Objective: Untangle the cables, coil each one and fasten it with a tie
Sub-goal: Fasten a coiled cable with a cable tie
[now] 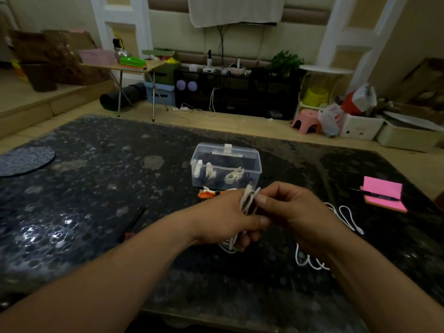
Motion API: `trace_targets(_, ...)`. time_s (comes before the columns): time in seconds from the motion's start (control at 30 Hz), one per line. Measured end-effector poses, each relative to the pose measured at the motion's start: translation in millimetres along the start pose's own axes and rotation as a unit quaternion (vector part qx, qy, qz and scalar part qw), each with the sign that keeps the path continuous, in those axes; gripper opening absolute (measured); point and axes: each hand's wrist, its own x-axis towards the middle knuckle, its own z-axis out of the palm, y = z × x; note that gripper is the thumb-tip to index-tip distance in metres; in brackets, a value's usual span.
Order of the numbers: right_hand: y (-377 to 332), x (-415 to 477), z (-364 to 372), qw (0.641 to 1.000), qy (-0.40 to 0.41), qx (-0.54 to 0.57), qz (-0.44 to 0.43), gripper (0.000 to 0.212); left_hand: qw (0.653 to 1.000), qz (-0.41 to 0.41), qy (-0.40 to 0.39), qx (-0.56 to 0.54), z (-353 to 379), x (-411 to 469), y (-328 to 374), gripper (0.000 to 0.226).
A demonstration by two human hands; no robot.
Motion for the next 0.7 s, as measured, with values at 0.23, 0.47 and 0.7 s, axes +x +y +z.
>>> trace_targets(0.23, -6, -12, 8, 0.955, -0.001, -0.295, -0.036, 0.056, 0.989, 0.024, 0.062, 0.131, 3, 5, -5, 0.025)
trace_targets(0.47, 8, -6, 24, 0.927, 0.104, -0.329, -0.150, 0.020, 0.993, 0.078, 0.056, 0.075, 16, 10, -6, 0.054)
trace_targets(0.7, 15, 10, 17, 0.934, 0.205, -0.245, -0.157, 0.036, 0.994, 0.030, 0.045, 0.096, 6, 7, -5, 0.027)
